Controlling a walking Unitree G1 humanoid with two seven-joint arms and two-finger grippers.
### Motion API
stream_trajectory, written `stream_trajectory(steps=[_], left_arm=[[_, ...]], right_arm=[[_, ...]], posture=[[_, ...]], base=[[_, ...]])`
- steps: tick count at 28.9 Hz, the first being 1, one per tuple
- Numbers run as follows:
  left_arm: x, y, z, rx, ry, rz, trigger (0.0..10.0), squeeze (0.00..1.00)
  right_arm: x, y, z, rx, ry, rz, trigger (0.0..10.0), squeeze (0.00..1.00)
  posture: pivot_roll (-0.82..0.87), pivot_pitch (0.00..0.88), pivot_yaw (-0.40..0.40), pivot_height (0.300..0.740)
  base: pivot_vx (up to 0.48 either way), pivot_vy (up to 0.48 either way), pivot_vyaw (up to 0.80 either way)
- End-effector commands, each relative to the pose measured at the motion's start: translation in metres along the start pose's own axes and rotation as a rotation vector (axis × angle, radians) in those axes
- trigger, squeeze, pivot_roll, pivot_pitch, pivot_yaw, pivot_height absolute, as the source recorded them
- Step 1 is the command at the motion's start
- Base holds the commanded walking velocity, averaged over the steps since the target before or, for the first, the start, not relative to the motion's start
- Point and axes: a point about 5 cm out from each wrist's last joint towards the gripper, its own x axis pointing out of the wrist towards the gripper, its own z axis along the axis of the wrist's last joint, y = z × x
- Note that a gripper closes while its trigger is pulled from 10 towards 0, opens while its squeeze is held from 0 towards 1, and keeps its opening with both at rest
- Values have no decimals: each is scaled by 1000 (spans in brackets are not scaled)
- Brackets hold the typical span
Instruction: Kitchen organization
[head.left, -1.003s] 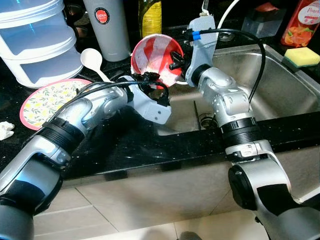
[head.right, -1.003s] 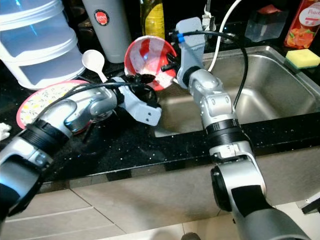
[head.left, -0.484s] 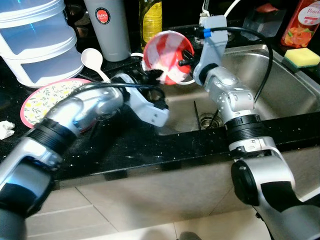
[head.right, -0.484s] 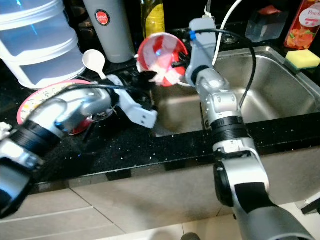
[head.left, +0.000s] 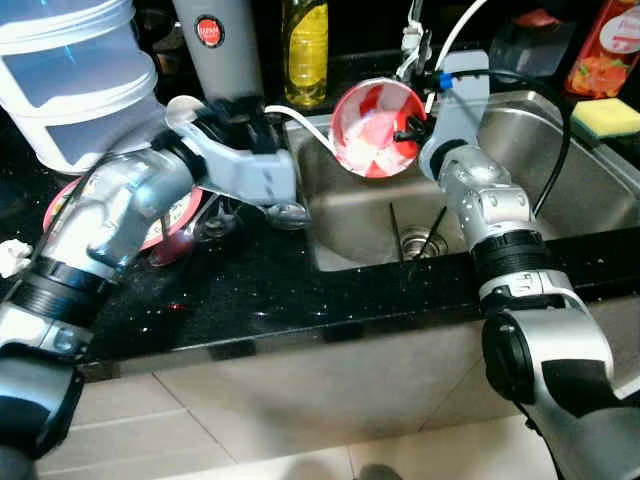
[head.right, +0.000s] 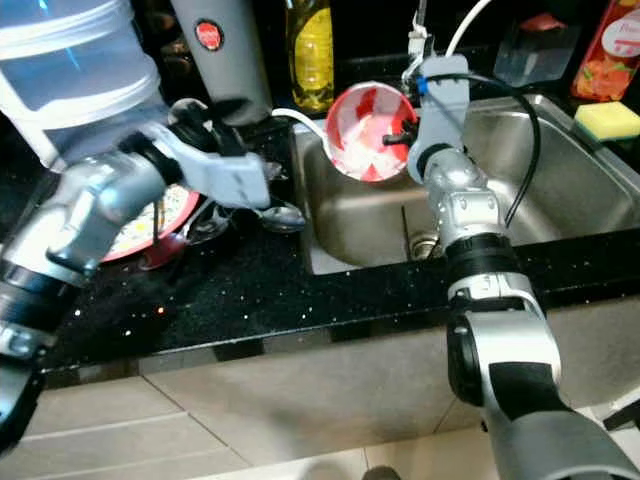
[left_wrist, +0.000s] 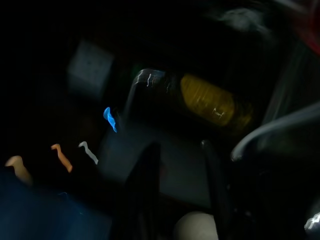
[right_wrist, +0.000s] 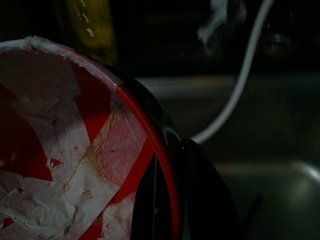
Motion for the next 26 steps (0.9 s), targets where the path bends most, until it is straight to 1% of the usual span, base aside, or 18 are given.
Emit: stream_trajectory(steps=[1,2,3,4,5,7,8,10,13,17,18,19,20,22,23,24,25,26], left_arm=[[0,-5,-5,-407,73,-41,10000,0],[0,-5,-5,-407,73,-41,10000,0],[2,-18,0,-683,97,-154,10000,0],[2,-31,6,-828,101,-291,10000,0],[0,-42,11,-904,103,-414,10000,0],[0,-51,7,-919,157,-467,10000,0],[0,-56,5,-946,195,-521,10000,0],[0,-57,6,-961,204,-544,10000,0],[1,-59,7,-996,264,-583,10000,0],[2,-57,11,-992,302,-599,10000,0],[4,-55,13,-987,319,-602,10000,0],[4,-55,13,-987,319,-602,10000,0],[5,-52,15,-984,335,-608,10000,0],[7,-47,17,-982,347,-617,10000,0],[7,-46,18,-983,349,-621,10000,0],[7,-45,18,-980,349,-621,10000,0],[7,-45,18,-978,350,-621,10000,0],[7,-45,18,-979,352,-622,10000,0]], right_arm=[[1,3,-15,-3,63,3,10000,0],[1,3,-15,-3,63,3,10000,0],[1,4,-24,-22,99,4,10000,0],[1,4,-31,-50,128,5,10000,0],[1,4,-38,-80,151,5,10000,0],[0,5,-43,-123,167,11,10000,0],[1,8,-46,-162,179,21,10000,0],[1,9,-47,-173,182,25,10000,0],[3,14,-47,-230,183,40,10000,0],[4,18,-46,-249,182,51,10000,0],[4,19,-45,-258,181,57,10000,529],[4,19,-45,-258,181,57,10000,529],[5,21,-44,-262,178,66,10000,1000],[6,22,-42,-263,170,67,10000,1000],[7,22,-39,-246,158,68,10000,1000],[7,22,-34,-228,138,62,10000,153],[8,22,-30,-203,115,59,10000,0],[9,21,-24,-174,83,52,10000,0]], posture=[[12,0,18,740],[12,0,18,740],[14,0,17,740],[11,0,18,740],[11,0,18,740],[9,0,22,740],[4,0,28,740],[4,0,28,740],[2,0,32,740],[0,0,36,740],[0,1,37,740],[0,1,37,740],[1,4,38,740],[2,7,39,740],[3,9,39,740],[3,9,39,740],[5,11,39,740],[5,11,39,740]], base=[[0,0,0],[0,0,0],[0,0,0],[0,0,0],[0,0,0],[0,0,0],[0,0,0],[0,0,0],[0,0,0],[0,0,0],[0,0,0],[0,0,0],[0,0,0],[0,0,0],[0,0,0],[0,0,0],[0,0,0],[0,0,0]])
